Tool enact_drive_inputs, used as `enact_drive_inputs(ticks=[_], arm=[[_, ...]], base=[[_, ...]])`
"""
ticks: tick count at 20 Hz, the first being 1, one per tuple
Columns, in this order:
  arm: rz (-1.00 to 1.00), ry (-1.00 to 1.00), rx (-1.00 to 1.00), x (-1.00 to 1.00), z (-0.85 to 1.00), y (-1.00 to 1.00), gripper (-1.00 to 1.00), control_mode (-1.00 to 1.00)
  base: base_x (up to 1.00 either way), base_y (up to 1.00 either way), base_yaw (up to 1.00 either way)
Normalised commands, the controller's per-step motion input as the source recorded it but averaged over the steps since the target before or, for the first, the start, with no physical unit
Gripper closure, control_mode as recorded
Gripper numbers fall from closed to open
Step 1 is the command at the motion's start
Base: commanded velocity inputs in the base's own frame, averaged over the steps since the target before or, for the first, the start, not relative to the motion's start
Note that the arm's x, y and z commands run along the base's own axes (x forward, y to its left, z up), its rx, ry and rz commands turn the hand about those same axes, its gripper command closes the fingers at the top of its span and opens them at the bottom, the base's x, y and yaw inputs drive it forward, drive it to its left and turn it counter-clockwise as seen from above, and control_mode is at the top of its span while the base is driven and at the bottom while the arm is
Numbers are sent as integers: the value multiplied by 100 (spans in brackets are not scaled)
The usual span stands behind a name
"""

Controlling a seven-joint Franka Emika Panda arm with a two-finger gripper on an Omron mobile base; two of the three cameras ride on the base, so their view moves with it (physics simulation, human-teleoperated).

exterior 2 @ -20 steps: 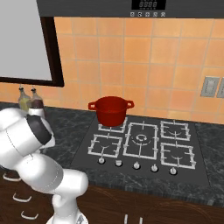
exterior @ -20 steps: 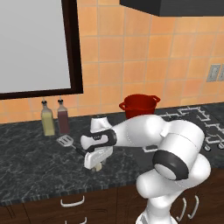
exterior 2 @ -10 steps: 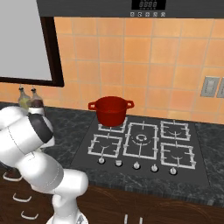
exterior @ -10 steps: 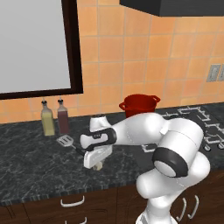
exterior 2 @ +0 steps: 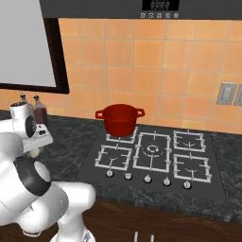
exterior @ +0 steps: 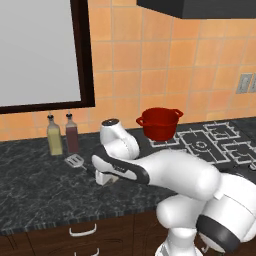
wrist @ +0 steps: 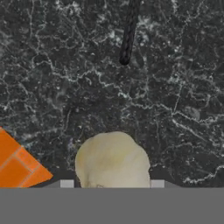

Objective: Put the garlic and bell pepper in the pot. Retrieve the spatula and lightly stir the vegetables in the pot.

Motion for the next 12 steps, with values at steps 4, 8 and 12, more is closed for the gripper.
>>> enact_drive_inputs(ticks=[4,8,12], arm=[[-2,1,0,0,8,-3,100,-100],[0,0,0,3,4,-2,100,-100],[-1,-4,-6,48,80,-44,100,-100]], base=[[0,0,0],[0,0,0],[0,0,0]])
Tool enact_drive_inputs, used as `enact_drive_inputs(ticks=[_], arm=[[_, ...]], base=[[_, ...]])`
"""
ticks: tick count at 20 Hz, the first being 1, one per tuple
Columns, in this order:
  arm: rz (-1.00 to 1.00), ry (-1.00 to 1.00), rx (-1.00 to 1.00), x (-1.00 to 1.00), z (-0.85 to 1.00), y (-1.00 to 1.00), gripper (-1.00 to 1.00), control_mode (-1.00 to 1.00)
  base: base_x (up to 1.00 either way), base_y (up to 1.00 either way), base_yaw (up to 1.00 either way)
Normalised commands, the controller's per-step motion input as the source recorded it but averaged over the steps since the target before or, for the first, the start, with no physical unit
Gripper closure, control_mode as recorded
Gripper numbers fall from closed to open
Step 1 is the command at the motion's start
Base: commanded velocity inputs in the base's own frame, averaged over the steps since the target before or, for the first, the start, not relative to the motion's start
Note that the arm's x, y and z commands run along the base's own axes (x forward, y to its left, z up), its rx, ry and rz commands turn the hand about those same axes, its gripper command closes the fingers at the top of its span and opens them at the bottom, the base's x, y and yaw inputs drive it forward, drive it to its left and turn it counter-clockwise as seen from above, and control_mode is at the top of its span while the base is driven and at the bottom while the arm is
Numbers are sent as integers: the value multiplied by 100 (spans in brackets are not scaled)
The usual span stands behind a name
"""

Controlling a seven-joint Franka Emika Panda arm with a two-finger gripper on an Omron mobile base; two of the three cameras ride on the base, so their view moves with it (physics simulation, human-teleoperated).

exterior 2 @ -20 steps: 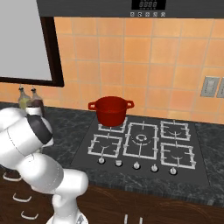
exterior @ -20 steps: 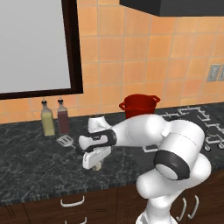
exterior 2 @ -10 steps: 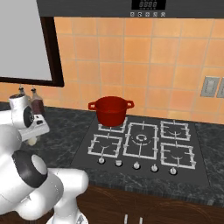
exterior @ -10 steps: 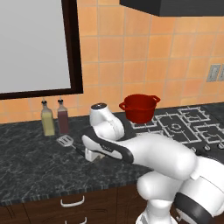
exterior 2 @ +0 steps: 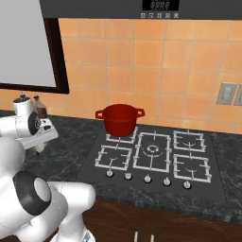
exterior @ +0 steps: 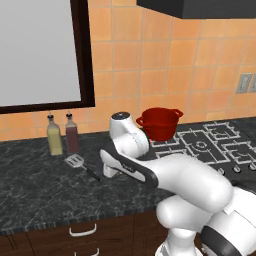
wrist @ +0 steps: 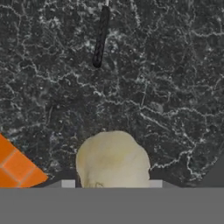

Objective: Put the garlic and bell pepper in the pot. Retrieve the spatula and lightly stir the vegetables in the pot.

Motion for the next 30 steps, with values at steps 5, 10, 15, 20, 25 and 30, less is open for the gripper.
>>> enact_drive_inputs(ticks=[5,10,15,20,25,30], arm=[[-9,0,-5,78,100,-70,100,-100],[-16,-8,-1,83,85,-66,100,-100],[-26,0,0,83,38,-83,100,-100],[-27,3,0,76,0,-92,100,-100],[-17,-2,0,33,-3,-59,100,-100],[-5,-1,2,25,-22,-6,100,-100]], base=[[0,0,0],[0,0,0],[0,0,0],[0,0,0],[0,0,0],[0,0,0]])
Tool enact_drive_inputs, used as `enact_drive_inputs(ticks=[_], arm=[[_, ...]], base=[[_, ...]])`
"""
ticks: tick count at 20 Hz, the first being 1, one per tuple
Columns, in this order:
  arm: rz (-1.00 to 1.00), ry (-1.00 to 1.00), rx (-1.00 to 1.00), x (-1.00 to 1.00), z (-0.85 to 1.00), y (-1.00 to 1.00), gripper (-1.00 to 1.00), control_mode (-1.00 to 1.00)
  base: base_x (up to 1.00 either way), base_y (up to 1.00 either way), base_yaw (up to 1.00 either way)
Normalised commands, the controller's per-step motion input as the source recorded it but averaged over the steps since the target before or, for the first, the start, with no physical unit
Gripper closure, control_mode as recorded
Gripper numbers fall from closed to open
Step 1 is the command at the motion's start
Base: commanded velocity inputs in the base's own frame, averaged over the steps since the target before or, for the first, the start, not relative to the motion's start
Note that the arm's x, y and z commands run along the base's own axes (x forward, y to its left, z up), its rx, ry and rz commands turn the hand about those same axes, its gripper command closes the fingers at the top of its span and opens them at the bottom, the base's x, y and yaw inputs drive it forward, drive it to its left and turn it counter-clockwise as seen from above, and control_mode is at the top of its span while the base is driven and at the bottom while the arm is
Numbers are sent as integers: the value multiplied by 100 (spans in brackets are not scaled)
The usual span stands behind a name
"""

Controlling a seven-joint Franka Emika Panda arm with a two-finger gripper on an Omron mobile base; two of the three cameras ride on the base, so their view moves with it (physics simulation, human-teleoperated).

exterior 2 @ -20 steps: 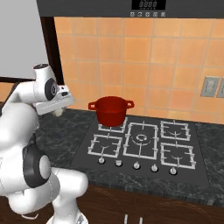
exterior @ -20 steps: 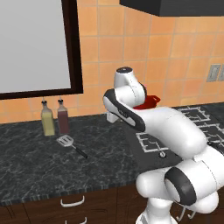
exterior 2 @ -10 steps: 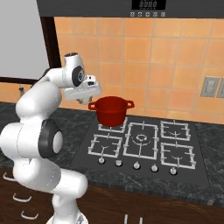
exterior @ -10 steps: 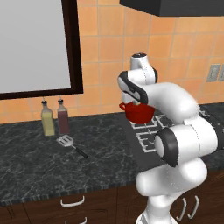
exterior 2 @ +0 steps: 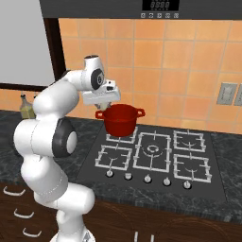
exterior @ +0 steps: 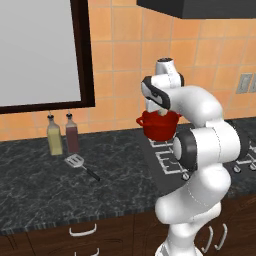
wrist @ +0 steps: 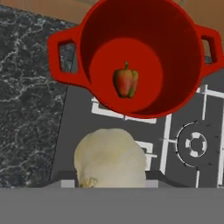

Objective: Put the garlic and bell pepper in the pot. Retrieve the spatula and lightly stir the vegetables in the pot.

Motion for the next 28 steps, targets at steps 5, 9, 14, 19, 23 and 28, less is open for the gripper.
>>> enact_drive_inputs(ticks=[5,9,14,19,23,28], arm=[[-1,4,0,17,-21,-1,100,-100],[0,-5,0,46,-38,-6,100,-100],[-2,-8,0,67,-33,-33,100,-100],[-2,1,0,57,-25,-18,100,-100],[-3,1,0,18,-33,-1,100,-100],[-5,0,0,14,-50,-7,100,-100]], base=[[0,0,0],[0,0,0],[0,0,0],[0,0,0],[0,0,0],[0,0,0]])
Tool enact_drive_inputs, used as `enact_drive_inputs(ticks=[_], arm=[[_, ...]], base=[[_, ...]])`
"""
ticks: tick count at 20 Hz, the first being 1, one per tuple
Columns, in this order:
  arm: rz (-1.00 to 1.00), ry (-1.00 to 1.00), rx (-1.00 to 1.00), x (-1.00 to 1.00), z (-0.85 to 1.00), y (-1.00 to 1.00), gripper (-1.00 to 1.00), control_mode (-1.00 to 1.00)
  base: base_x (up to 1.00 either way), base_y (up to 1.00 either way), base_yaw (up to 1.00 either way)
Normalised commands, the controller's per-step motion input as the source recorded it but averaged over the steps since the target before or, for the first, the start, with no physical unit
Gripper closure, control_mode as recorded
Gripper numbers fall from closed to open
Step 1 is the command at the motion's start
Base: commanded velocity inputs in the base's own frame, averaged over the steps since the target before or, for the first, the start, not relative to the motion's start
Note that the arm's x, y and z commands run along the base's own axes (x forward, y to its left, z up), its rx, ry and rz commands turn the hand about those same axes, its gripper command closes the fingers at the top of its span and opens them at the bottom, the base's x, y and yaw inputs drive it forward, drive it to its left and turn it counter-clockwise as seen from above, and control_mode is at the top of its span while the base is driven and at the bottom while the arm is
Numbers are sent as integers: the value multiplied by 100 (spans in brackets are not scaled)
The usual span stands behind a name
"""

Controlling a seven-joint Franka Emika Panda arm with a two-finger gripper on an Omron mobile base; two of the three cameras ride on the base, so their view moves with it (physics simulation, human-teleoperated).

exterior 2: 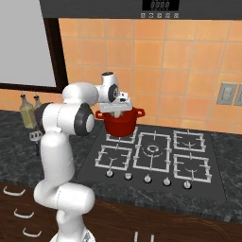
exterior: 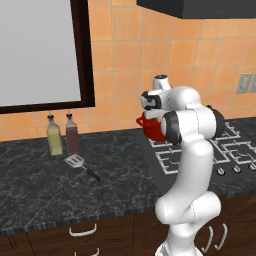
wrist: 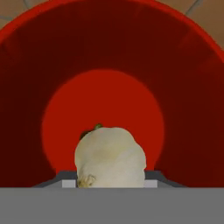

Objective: Put the garlic and bell pepper in the pot. Retrieve the spatula and lightly stir the vegetables in the pot.

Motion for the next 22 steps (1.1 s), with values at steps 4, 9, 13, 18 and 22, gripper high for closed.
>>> enact_drive_inputs(ticks=[4,9,13,18,22], arm=[[-6,0,0,11,-47,-7,100,-100],[-7,0,0,17,-26,-2,100,-100],[-8,0,3,4,-14,0,-100,-100],[-10,1,6,0,-7,-6,-100,-100],[-12,-6,5,0,3,-13,-100,-100]], base=[[0,0,0],[0,0,0],[0,0,0],[0,0,0],[0,0,0]])
